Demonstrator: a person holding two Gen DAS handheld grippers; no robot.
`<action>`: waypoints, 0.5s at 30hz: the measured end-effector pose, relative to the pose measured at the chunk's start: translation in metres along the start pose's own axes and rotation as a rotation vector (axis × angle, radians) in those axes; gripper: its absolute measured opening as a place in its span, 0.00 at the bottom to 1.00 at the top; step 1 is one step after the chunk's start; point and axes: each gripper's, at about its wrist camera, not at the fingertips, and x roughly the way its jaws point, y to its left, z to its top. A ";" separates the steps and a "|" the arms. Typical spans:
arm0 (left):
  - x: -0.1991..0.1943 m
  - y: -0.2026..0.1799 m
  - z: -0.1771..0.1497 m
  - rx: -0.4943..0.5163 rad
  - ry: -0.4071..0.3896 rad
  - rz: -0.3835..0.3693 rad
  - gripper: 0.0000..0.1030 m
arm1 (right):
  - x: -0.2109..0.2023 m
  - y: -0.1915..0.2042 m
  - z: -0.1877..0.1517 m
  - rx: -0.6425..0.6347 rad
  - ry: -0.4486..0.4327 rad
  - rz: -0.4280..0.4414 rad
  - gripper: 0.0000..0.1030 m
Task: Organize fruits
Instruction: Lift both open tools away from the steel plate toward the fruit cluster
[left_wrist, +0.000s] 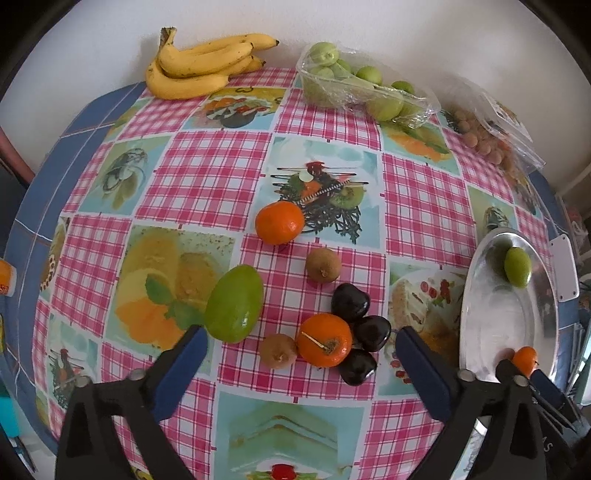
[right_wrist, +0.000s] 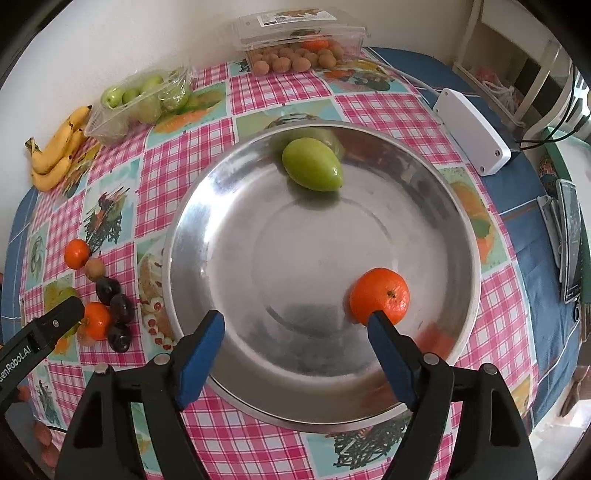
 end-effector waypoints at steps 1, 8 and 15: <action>0.000 0.000 0.000 0.005 -0.004 0.008 1.00 | 0.000 0.001 0.000 -0.007 -0.005 -0.005 0.78; -0.001 0.000 0.000 0.009 -0.013 0.007 1.00 | -0.010 -0.002 0.003 0.012 -0.061 -0.001 0.97; -0.003 0.000 0.001 0.006 -0.017 0.001 1.00 | -0.012 -0.002 0.003 0.029 -0.054 0.050 0.97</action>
